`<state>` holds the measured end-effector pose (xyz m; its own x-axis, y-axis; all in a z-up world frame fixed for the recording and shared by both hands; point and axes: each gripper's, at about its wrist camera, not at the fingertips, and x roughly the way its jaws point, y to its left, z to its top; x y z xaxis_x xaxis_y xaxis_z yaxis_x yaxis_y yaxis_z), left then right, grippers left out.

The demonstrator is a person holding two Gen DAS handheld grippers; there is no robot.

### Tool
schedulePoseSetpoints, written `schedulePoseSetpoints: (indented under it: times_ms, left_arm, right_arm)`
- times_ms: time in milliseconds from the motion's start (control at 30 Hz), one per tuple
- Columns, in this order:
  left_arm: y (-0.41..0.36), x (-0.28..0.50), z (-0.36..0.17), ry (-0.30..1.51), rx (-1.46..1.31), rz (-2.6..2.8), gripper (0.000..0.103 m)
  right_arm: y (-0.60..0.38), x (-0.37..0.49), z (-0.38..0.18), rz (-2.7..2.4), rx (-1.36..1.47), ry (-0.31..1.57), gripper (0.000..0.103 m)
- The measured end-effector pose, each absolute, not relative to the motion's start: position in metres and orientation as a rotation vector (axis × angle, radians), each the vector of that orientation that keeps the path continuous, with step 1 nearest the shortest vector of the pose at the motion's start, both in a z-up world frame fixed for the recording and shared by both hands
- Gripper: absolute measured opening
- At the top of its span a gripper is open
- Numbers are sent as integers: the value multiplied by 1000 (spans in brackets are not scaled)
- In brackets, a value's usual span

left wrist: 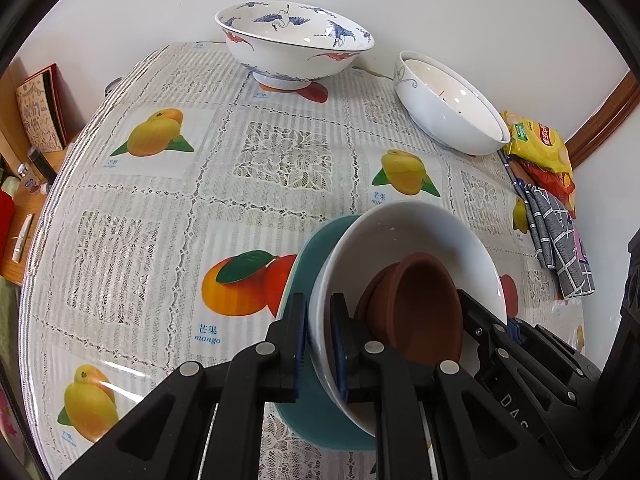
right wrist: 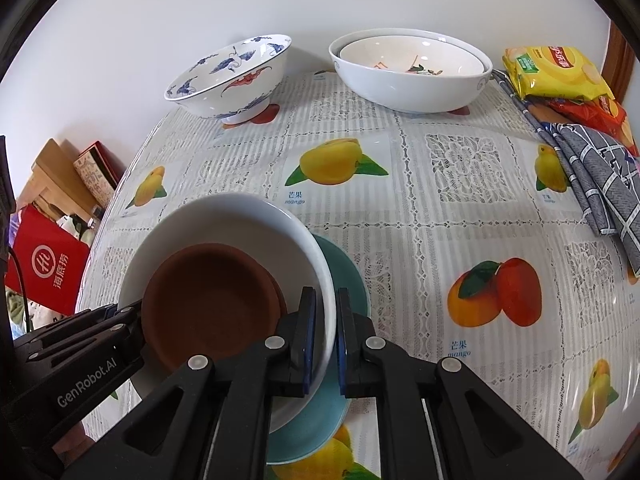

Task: Organize plates and bowls
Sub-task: 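Carry the white bowl with both grippers over the light-blue plate stack, then lower the white bowl onto the light-blue plate and open both grippers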

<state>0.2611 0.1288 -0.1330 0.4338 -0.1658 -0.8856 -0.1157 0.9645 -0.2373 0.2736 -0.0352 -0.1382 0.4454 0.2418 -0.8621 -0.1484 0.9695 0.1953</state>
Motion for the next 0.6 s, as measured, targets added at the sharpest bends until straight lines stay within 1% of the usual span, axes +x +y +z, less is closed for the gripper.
schedulePoseSetpoints:
  times_ms: [133,600]
  left_arm:
    - [128,260,-133,1126,-273,-36,14]
    - [128,255,-130,1131,-254,-43,15]
  right_arm:
    - [-32,272,-137,235,48,1069,10]
    - [-33,270,-136,242,49,1084,11]
